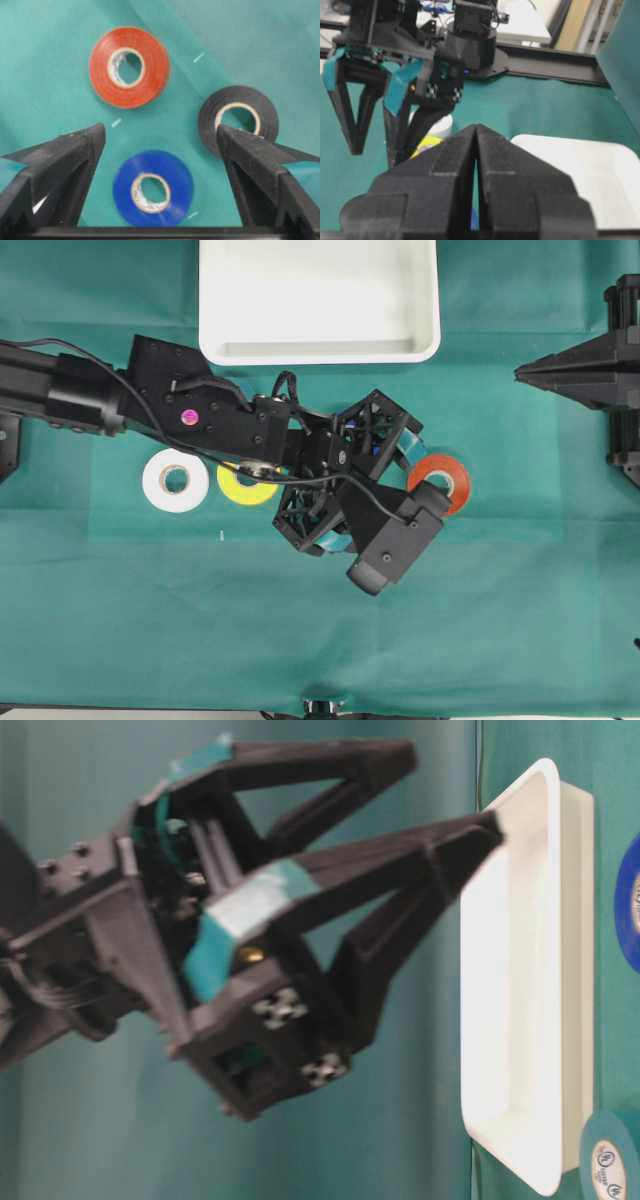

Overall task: Pick up the tape from a random location and place it into the white case.
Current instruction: 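Lower the open left gripper down over the black tape roll, then close the left gripper on the black tape roll's rim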

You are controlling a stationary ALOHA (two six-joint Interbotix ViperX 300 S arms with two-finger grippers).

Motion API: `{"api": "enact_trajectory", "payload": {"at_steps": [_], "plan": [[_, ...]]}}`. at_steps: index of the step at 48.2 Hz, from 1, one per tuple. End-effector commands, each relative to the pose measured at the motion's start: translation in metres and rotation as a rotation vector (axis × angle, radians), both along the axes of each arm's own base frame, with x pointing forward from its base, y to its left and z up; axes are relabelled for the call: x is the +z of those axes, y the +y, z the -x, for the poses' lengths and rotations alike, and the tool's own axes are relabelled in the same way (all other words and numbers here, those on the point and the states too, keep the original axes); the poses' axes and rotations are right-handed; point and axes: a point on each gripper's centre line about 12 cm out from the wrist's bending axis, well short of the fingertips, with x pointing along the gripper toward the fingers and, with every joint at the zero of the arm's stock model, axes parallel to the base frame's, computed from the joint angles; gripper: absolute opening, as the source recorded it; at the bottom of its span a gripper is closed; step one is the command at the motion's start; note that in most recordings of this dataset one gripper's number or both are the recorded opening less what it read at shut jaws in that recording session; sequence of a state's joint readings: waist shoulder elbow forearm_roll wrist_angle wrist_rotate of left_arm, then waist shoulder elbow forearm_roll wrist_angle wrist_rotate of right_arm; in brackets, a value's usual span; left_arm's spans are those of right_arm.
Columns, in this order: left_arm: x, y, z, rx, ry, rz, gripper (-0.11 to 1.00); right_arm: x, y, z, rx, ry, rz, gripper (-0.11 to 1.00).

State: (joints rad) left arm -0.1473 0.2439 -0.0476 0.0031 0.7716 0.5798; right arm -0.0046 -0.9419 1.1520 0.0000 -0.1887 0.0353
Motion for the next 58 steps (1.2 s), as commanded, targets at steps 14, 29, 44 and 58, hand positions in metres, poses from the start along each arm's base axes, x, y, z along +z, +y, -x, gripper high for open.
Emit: {"api": "enact_trajectory", "payload": {"at_steps": [14,29,44,58], "plan": [[-0.016,0.002,0.001,0.004,-0.015,0.002,0.98,0.01,0.0,-0.003,-0.002,-0.025,-0.001,0.0],[-0.04,0.001,-0.001,0.01,0.025,0.002,0.98,0.01,0.0,-0.003,-0.002,-0.023,0.0,0.0],[-0.072,0.0,-0.004,0.017,0.091,-0.003,0.98,0.008,0.0,-0.003,-0.002,-0.008,0.0,0.0],[-0.094,0.0,-0.008,0.017,0.117,-0.007,0.98,0.004,0.0,-0.004,0.0,0.009,0.001,0.0]]}}
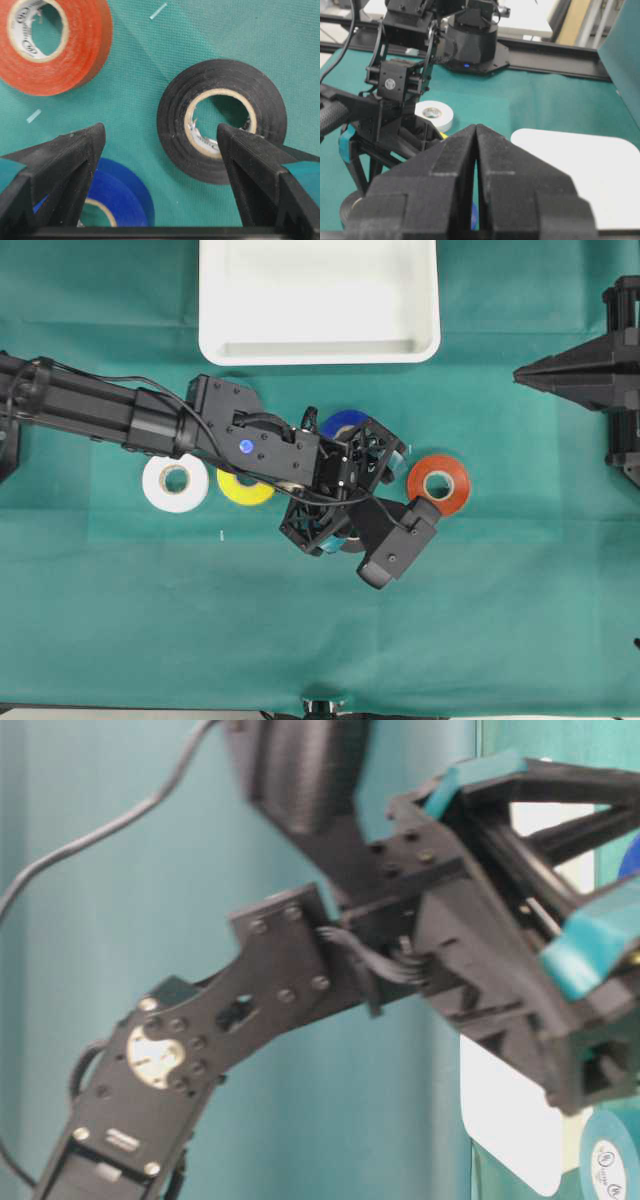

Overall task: Pick up the tape from a random location and place it into the white case.
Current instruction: 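Close the left gripper on the black tape roll's rim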

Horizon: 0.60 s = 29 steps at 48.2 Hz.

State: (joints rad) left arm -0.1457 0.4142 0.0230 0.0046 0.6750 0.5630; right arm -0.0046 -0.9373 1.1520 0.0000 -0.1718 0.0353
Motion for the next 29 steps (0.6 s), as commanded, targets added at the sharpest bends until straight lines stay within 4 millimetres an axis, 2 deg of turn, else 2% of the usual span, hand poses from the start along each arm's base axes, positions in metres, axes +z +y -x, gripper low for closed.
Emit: {"api": "enact_trajectory", "payload": {"at_steps": [1,29], "plan": [[0.008,0.0,0.0,0.001,-0.027,0.005,0.98,0.006,0.0,-0.004,-0.002,-0.011,0.0,0.0],[-0.006,0.003,-0.003,0.008,-0.007,0.002,0.98,0.004,0.0,-0.005,0.0,-0.003,0.002,0.0]]}}
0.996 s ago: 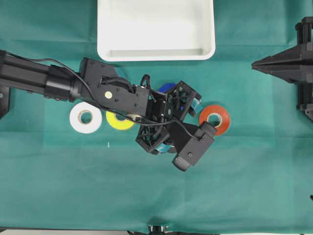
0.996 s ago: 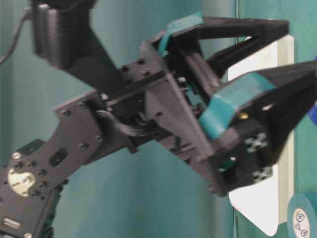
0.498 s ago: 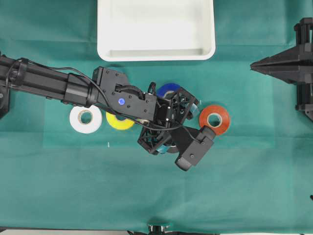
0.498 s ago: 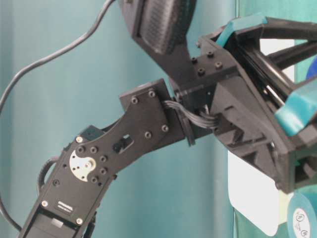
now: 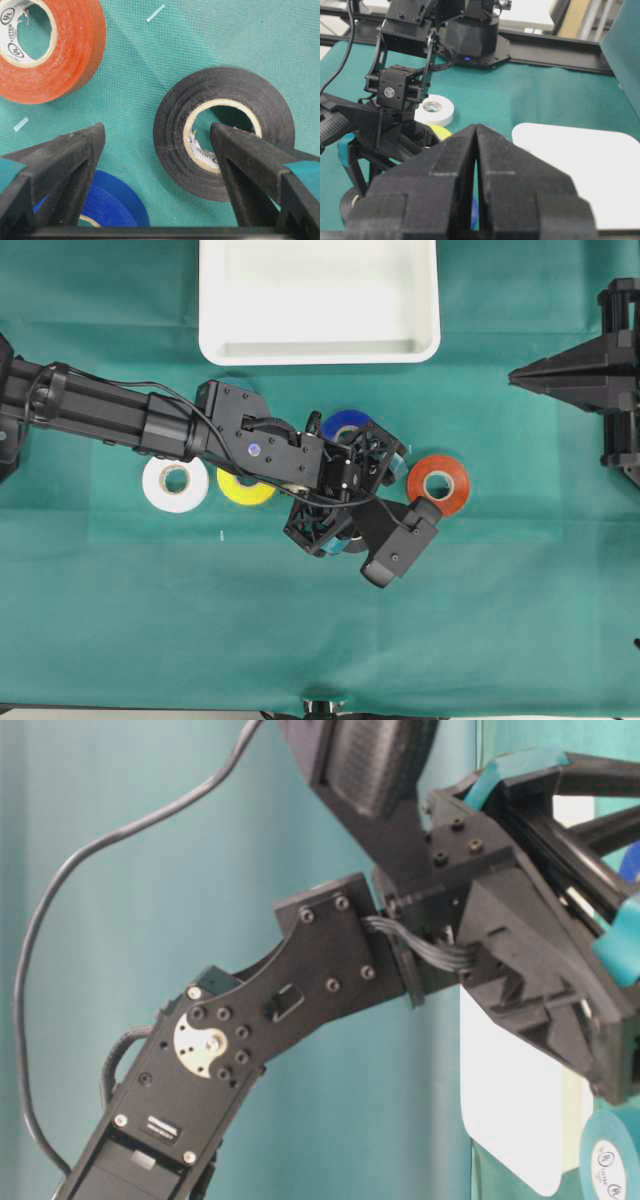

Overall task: Pick up the tape from a random location and place it into the white case.
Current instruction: 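Close the left gripper on the black tape roll's rim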

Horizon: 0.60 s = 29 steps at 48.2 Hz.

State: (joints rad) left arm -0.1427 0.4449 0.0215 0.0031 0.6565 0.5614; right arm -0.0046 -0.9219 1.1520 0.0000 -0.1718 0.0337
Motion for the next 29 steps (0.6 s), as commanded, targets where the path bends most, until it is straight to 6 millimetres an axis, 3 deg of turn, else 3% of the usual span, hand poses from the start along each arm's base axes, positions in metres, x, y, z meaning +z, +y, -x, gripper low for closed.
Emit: {"api": "enact_trajectory", "payload": {"at_steps": [1,29], "plan": [[0.0084,0.0024,0.0002,0.003,-0.018,0.002,0.98,0.0071,-0.0003,-0.0027,-0.001,-0.017,0.0,0.0],[0.007,0.0025,0.0011,0.005,-0.015,0.002,0.97,0.0071,0.0001,-0.0027,0.001,-0.017,0.002,0.0]]}}
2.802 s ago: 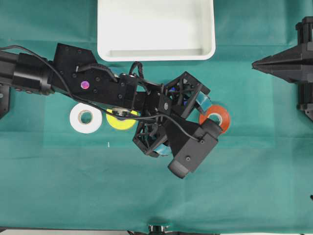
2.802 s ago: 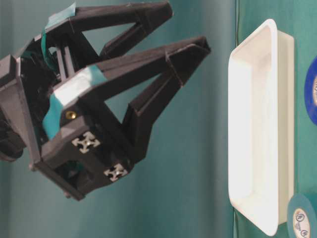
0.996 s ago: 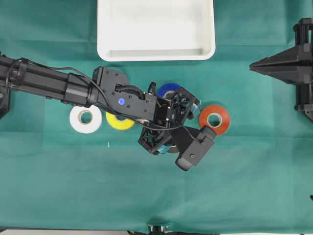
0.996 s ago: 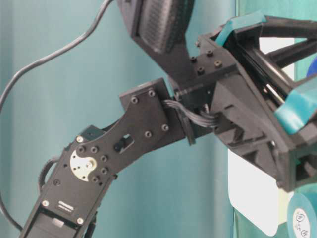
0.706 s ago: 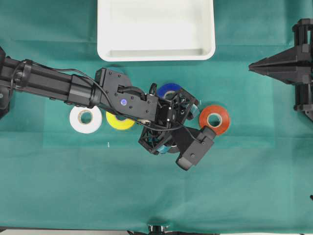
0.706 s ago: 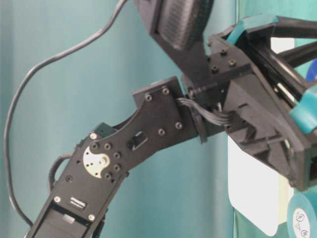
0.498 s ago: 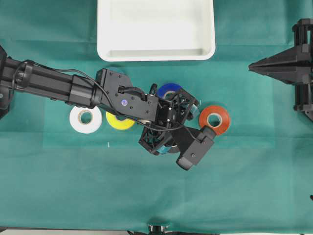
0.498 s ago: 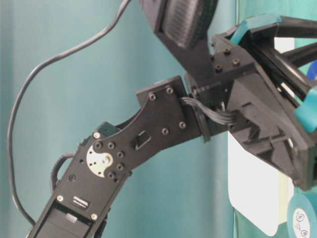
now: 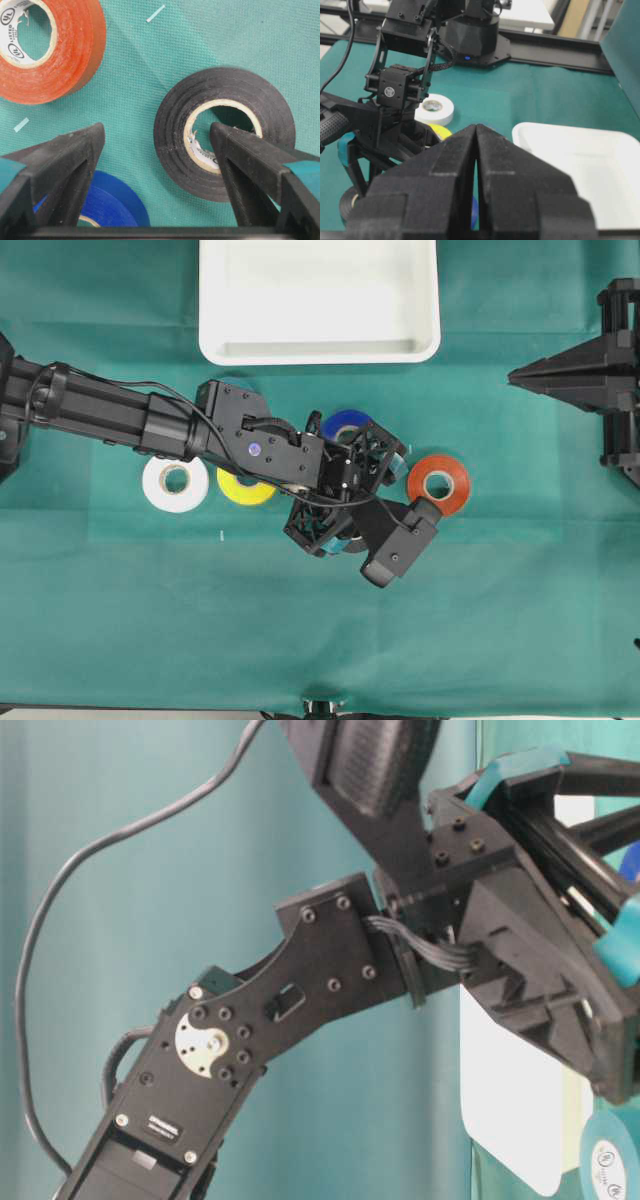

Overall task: Pick up the tape from a random location and place it into the white case.
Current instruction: 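Close the left gripper on the black tape roll's rim, then lift the black tape roll off the table with the left gripper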

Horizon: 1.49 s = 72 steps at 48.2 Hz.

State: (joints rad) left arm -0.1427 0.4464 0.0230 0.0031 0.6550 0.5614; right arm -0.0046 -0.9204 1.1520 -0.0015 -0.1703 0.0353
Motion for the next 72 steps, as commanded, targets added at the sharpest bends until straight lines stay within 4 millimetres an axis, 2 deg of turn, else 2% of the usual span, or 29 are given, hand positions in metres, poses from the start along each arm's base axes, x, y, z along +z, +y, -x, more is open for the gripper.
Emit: {"api": "enact_trajectory", "payload": {"at_steps": [1,8,11,15,22,24,48,60,72], "plan": [[0.008,0.002,0.001,0.005,-0.017,0.002,0.97,0.008,0.0,-0.002,-0.001,-0.02,0.002,0.0],[0.009,0.001,0.001,0.002,-0.02,0.003,0.94,0.007,0.0,-0.002,-0.002,-0.018,0.0,0.0],[0.01,-0.001,0.001,-0.002,-0.021,0.003,0.88,0.008,0.0,-0.002,0.0,-0.02,0.0,0.0],[0.012,-0.002,0.001,-0.005,-0.03,0.004,0.69,0.007,0.0,-0.002,0.0,-0.018,0.002,0.0],[0.014,-0.002,0.002,-0.005,-0.026,0.004,0.27,0.007,0.0,-0.003,0.0,-0.012,0.002,0.0],[0.015,-0.002,0.003,-0.005,-0.021,0.003,0.19,0.007,0.0,-0.003,-0.001,-0.012,0.002,0.0],[0.024,-0.004,0.003,0.003,-0.037,0.014,0.19,0.007,0.0,-0.002,-0.002,-0.014,0.0,0.0],[0.05,-0.011,0.005,0.028,-0.086,0.043,0.19,0.007,0.0,-0.003,-0.001,-0.014,0.002,0.0],[0.087,-0.017,0.008,0.047,-0.134,0.072,0.19,0.009,0.0,-0.003,0.0,-0.017,0.002,0.0]]}}
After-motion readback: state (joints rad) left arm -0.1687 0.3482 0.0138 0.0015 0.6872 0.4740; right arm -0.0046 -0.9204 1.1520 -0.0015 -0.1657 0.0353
